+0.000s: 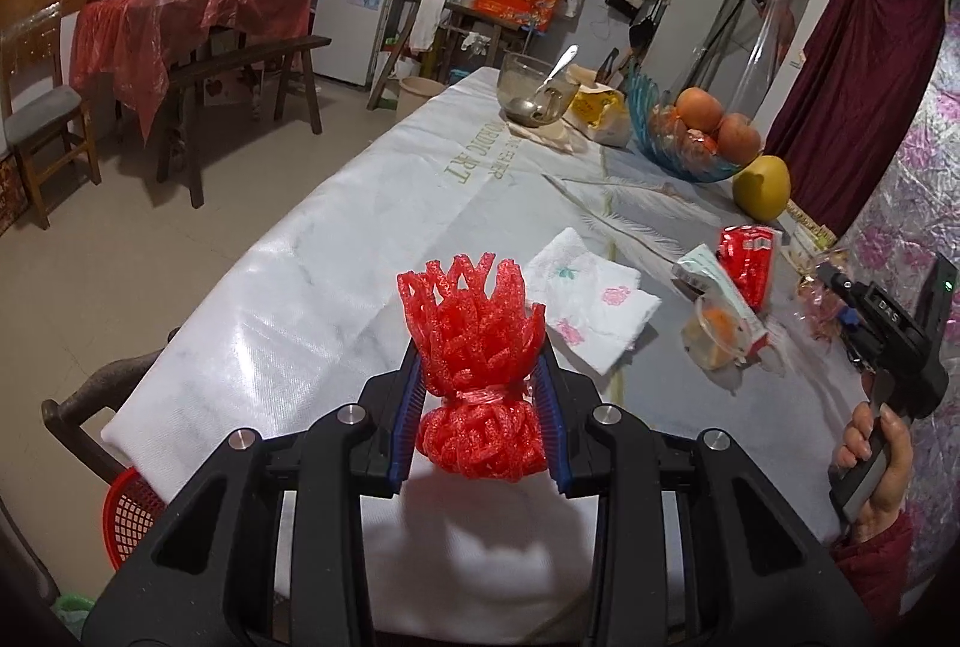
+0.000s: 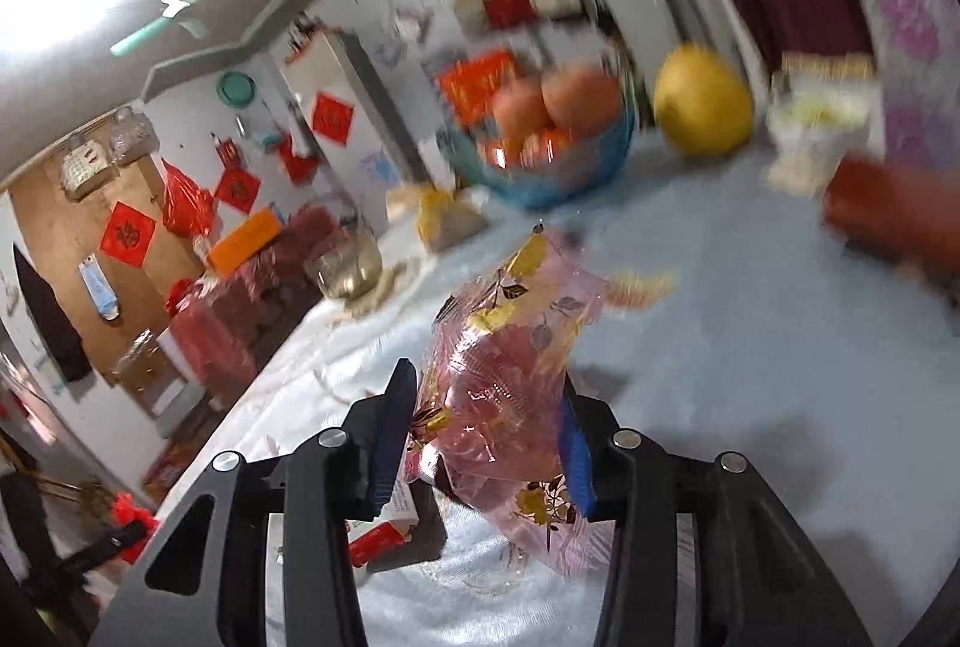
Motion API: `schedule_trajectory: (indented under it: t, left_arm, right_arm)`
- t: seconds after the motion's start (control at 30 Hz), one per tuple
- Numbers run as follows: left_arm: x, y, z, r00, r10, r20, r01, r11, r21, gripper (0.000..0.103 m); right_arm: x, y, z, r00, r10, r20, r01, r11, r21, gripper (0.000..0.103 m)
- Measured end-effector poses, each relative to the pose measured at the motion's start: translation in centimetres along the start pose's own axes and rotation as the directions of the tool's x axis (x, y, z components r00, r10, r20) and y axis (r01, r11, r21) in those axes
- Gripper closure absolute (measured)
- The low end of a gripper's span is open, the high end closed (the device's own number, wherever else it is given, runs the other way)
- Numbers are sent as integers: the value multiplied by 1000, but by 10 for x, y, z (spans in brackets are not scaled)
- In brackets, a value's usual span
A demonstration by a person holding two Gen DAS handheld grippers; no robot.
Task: Collect trash
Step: 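Grasp the red knotted mesh with the left tool while the right tool grasps the pink candy bag, then carry the red mesh and candy bag to the red wastebasket and release both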
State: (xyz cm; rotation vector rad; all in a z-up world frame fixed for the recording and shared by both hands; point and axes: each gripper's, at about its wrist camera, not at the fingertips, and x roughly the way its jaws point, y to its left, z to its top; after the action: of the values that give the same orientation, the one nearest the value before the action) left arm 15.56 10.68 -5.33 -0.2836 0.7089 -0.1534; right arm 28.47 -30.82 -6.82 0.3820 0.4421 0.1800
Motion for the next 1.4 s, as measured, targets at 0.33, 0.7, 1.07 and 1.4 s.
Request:
schedule_trajectory:
  t: [0.33, 0.7, 1.07, 1.4]
  left_arm:
    - [-49, -3, -7, 998, -19, 53, 19, 1000, -1, 68]
    - [-108, 33, -34, 995, 43, 87, -37, 997, -67, 68]
    - [-114, 143, -82, 981, 187, -44, -192, 953, -235, 67]
    - [-58, 219, -128, 943, 223, -247, -304, 878, -369, 40]
  right_arm:
    - [-87, 38, -23, 986, 121, 114, -119, 993, -17, 58]
    - [-132, 107, -51, 952, 302, 51, -294, 947, -127, 58]
    - [-157, 168, -82, 925, 380, -31, -377, 900, -218, 57]
    - [-141, 220, -106, 915, 378, -139, -402, 876, -267, 57]
